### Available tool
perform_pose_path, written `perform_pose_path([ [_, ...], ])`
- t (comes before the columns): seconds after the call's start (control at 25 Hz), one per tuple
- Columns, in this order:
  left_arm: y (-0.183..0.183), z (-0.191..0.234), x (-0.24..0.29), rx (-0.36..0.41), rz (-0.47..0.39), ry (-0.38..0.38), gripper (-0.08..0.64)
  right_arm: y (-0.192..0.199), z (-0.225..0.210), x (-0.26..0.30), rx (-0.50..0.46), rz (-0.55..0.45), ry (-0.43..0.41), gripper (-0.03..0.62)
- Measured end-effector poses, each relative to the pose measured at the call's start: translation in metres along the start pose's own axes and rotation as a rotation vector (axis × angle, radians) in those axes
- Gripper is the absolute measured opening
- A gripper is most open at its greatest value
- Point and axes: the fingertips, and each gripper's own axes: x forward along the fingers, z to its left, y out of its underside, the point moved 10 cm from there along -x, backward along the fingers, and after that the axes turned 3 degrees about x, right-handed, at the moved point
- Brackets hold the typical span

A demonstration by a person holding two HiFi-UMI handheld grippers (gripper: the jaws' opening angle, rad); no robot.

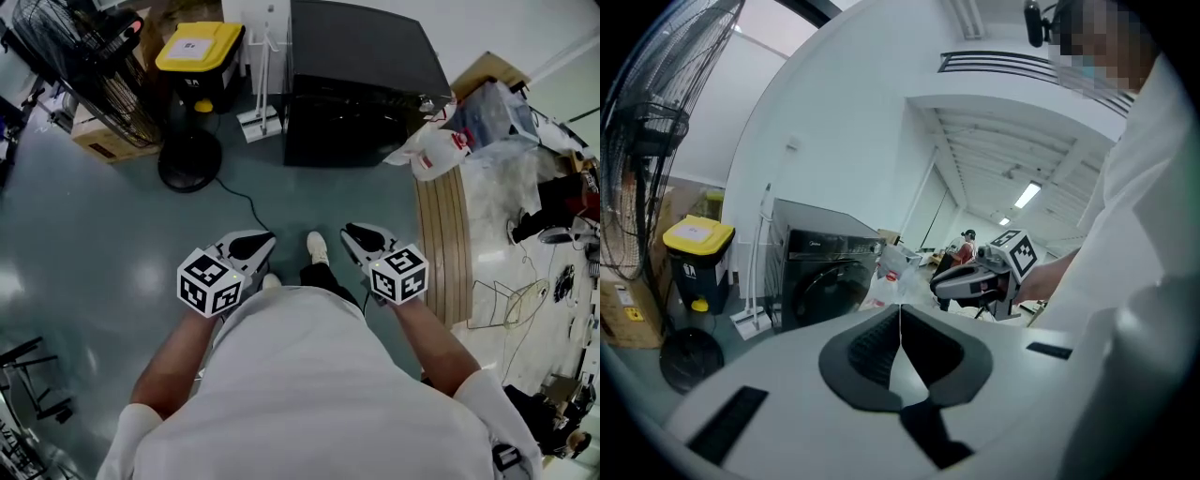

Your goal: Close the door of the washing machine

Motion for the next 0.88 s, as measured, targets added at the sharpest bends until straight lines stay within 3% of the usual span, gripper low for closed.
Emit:
perform_pose_path([
  [0.4,0.008,-0.009,-0.005,-0.009,0.013,0.003,0.018,0.006,0.006,-0.008,0.0,0.001,0.009,0.063],
  [0.88,0.001,-0.006,0.028,-0.002,0.049,0.005,0.018,0.005,-0.024,-0.012,-0.004,-0.006,0.013,0.054],
])
